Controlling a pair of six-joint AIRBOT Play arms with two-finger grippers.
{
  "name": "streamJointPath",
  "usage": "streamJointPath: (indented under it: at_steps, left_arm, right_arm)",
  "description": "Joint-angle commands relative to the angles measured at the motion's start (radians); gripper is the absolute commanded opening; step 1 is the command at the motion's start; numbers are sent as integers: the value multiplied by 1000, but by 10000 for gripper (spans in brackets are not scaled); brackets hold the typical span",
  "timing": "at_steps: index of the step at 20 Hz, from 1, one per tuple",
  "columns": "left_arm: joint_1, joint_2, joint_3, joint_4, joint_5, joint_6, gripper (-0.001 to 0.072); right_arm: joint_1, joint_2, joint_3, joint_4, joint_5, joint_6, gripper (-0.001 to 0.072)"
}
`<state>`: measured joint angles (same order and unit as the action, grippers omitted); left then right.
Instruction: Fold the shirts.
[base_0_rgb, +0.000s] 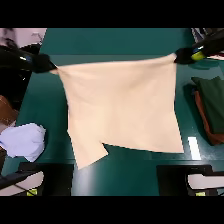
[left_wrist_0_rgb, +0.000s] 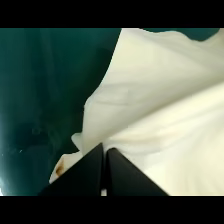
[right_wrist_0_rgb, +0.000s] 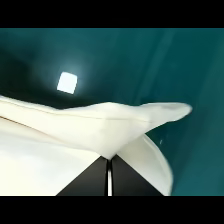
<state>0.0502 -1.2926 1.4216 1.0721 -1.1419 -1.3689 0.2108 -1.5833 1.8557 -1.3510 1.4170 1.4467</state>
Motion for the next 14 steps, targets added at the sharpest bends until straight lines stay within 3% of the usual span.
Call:
streamJointPath:
  at_steps: [1,4,5,6,7,11,14]
  left_arm:
    - [-13,-182,-13,6,179,22,29]
    - [-12,-230,21,9,248,21,37]
    - [-12,-230,23,9,257,14,267]
    - [-12,-229,33,11,245,12,532]
    - [-2,-229,54,13,192,12,540]
    - [92,-177,91,20,-126,15,542]
    - [143,-34,-120,57,-152,14,542]
  right_arm:
    - [0,-170,56,6,-2,0,13]
    - [0,-249,173,14,8,0,14]
    - [-1,-259,197,29,6,1,27]
    - [-1,-255,201,42,-2,1,190]
    - [-4,-246,193,61,-5,1,357]
    - [-72,-121,25,224,31,-27,368]
    - [-137,23,-198,352,32,-80,367]
